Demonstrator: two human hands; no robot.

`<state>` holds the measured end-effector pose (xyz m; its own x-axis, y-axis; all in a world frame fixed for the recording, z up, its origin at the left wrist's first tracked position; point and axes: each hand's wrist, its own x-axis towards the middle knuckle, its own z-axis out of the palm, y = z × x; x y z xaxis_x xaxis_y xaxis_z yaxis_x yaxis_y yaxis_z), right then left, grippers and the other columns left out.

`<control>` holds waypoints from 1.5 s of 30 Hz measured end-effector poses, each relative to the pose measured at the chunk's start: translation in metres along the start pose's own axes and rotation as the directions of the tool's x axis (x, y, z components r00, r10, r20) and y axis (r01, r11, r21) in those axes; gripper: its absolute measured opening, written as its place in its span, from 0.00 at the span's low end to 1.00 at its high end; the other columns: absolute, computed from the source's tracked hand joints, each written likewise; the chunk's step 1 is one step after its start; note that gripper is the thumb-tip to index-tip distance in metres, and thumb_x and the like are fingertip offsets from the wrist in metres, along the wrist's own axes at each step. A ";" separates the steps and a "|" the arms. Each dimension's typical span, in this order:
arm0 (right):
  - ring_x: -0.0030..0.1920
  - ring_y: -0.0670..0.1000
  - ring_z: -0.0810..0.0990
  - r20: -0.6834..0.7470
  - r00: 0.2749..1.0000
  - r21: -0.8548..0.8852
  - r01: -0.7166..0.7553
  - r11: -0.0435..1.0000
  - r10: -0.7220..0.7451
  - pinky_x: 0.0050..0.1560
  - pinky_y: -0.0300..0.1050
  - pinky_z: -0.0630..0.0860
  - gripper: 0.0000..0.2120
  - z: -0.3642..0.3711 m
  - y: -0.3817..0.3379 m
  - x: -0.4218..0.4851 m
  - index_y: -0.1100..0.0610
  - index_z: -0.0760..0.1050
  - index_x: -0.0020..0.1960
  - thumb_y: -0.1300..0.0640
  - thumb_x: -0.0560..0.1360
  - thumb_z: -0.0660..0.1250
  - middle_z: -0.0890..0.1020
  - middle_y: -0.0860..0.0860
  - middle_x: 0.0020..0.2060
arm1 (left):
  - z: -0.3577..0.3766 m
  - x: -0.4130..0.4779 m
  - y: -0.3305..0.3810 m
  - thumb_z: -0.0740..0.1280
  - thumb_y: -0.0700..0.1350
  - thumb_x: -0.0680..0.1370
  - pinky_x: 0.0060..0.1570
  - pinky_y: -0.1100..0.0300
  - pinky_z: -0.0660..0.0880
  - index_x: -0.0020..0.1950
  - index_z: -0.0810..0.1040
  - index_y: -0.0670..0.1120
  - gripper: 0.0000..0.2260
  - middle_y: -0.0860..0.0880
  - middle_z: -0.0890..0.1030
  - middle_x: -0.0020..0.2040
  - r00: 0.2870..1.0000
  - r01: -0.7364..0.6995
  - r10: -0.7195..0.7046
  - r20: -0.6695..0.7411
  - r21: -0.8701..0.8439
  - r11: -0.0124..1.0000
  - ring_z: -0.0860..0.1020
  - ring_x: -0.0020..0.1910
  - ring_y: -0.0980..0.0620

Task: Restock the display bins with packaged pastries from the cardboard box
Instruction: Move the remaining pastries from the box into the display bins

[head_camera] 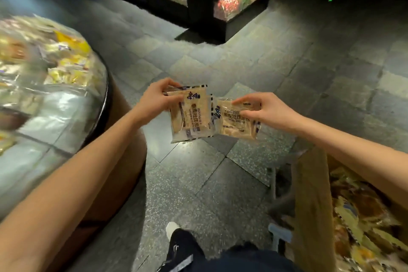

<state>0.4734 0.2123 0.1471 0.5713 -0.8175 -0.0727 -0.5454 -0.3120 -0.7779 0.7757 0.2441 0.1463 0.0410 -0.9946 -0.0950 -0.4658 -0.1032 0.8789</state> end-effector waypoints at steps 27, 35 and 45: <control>0.55 0.46 0.80 0.520 0.783 0.041 0.375 0.926 -0.341 0.50 0.41 0.80 0.16 0.325 -0.249 0.379 0.49 0.79 0.60 0.63 0.75 0.71 0.81 0.48 0.55 | -0.372 -0.107 -0.269 0.69 0.36 0.76 0.43 0.50 0.79 0.53 0.74 0.45 0.09 0.54 0.73 0.47 0.578 0.307 -0.472 -0.666 -0.358 0.882 0.75 0.42 0.54; 0.53 0.50 0.79 0.687 0.577 0.052 0.568 0.822 -0.442 0.55 0.51 0.77 0.15 0.386 -0.279 0.501 0.54 0.79 0.62 0.60 0.75 0.70 0.78 0.42 0.50 | -0.420 -0.067 -0.329 0.70 0.39 0.76 0.53 0.44 0.78 0.49 0.74 0.54 0.10 0.57 0.76 0.51 0.437 0.396 -0.484 -0.758 -0.321 0.860 0.77 0.53 0.47; 0.50 0.50 0.79 0.823 0.325 0.093 0.732 0.675 -0.466 0.49 0.41 0.75 0.18 0.450 -0.309 0.643 0.55 0.80 0.61 0.65 0.73 0.71 0.82 0.54 0.54 | -0.442 -0.019 -0.361 0.71 0.37 0.75 0.45 0.57 0.72 0.49 0.75 0.53 0.11 0.57 0.77 0.47 0.311 0.453 -0.508 -0.803 -0.345 0.822 0.77 0.47 0.50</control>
<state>1.2849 0.0008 0.0596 0.9446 0.2779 -0.1745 0.1073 -0.7640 -0.6362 1.3340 0.2969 0.0381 0.9592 -0.2639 -0.1011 -0.0596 -0.5385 0.8405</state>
